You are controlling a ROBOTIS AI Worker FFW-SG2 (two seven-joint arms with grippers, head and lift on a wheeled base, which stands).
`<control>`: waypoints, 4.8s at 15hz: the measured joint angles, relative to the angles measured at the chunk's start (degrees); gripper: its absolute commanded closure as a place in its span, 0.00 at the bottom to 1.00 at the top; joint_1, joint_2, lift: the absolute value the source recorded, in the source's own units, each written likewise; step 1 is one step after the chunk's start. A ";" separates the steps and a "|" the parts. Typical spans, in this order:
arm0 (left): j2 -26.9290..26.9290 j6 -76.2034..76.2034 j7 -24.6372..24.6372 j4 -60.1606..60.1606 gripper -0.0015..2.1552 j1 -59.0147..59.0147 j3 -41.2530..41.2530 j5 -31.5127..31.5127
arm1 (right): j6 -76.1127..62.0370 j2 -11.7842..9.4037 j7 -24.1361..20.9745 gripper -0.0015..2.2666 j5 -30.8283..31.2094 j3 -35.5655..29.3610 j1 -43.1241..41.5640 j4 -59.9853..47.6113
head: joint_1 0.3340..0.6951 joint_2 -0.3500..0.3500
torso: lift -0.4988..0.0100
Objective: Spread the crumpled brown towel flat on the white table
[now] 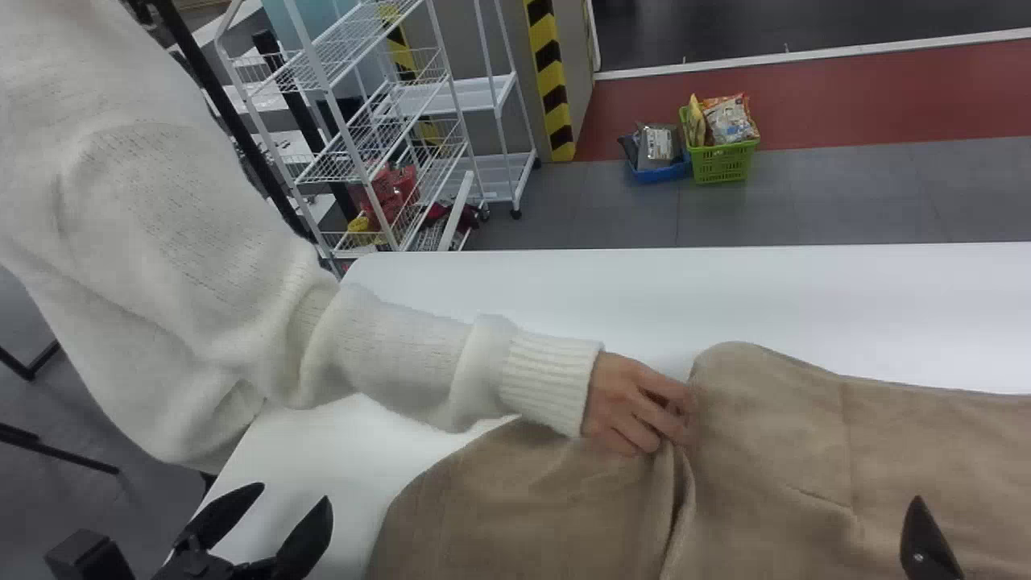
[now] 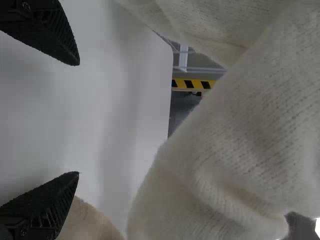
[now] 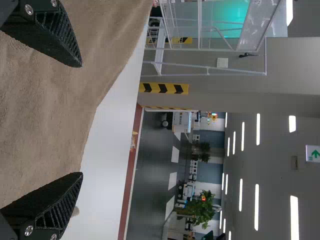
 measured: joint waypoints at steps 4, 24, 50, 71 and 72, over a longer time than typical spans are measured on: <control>0.00 0.00 0.00 0.03 0.00 -0.01 0.08 0.07 | 0.00 0.00 0.00 0.01 0.00 0.09 0.00 -0.04 | 1.00 1.00 | 0.74; 0.00 0.04 -0.58 1.17 0.00 -0.76 0.18 0.27 | -0.88 0.00 -0.09 0.01 -0.24 -0.15 0.40 -0.07 | 1.00 1.00 | 0.74; 0.00 0.06 -0.72 1.88 0.00 -1.41 1.05 0.57 | -1.05 0.00 -0.19 0.00 -0.18 0.25 -0.61 1.28 | 1.00 1.00 | 0.74; 0.00 0.71 1.64 0.78 0.00 -2.41 -2.97 -3.15 | 0.73 0.00 -0.18 0.01 -0.37 -0.12 -2.51 2.63 | 1.00 1.00 | 0.74; 0.00 0.71 1.68 0.76 0.00 -2.47 -3.09 -3.21 | 0.63 0.00 -0.20 0.01 -0.40 -0.17 -2.54 2.66 | 1.00 1.00 | 0.74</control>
